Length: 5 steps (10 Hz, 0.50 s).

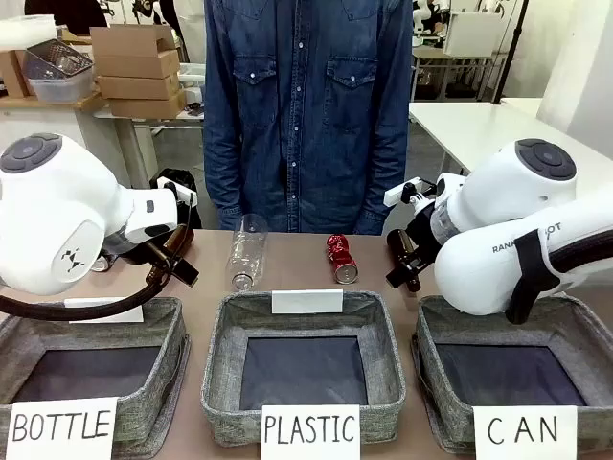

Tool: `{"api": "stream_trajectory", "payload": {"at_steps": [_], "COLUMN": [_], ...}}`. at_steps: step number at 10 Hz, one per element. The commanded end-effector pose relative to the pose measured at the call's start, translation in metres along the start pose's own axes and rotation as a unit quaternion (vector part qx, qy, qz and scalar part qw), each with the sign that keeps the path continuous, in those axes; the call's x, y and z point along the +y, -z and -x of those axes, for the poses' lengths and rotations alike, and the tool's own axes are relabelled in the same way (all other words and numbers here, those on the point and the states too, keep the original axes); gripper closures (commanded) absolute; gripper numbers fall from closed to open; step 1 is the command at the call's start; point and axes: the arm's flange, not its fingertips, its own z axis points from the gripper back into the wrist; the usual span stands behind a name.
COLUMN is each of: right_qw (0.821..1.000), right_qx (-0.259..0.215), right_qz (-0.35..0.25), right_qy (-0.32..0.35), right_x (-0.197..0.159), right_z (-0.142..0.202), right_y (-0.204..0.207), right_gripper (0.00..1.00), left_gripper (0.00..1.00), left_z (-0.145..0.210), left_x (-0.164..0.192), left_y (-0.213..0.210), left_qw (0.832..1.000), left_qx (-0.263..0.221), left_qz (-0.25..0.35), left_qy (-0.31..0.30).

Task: Sort the can waste into the basket.
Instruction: Pick up the can waste from the table and place it in the right Fabric basket.

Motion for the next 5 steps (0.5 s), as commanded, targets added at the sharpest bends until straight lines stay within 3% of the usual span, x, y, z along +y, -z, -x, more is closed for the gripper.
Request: {"api": "stream_trajectory", "payload": {"at_steps": [1,5], "right_qw": [1.0,1.0], "right_qx": [0.0,0.0], "right_qz": [0.0,0.0], "right_qy": [0.0,0.0], "right_x": [0.0,0.0], "right_z": [-0.0001,-0.0001], "right_y": [0.0,0.0], "right_gripper": [0.0,0.0], "left_gripper": [0.0,0.0], "left_z": [-0.0001,-0.0001], "left_x": [0.0,0.0], "left_y": [-0.0001,-0.0001], "left_qw": [1.0,1.0], "left_qx": [0.0,0.0], "left_qz": [0.0,0.0], "left_qy": [0.0,0.0]}}
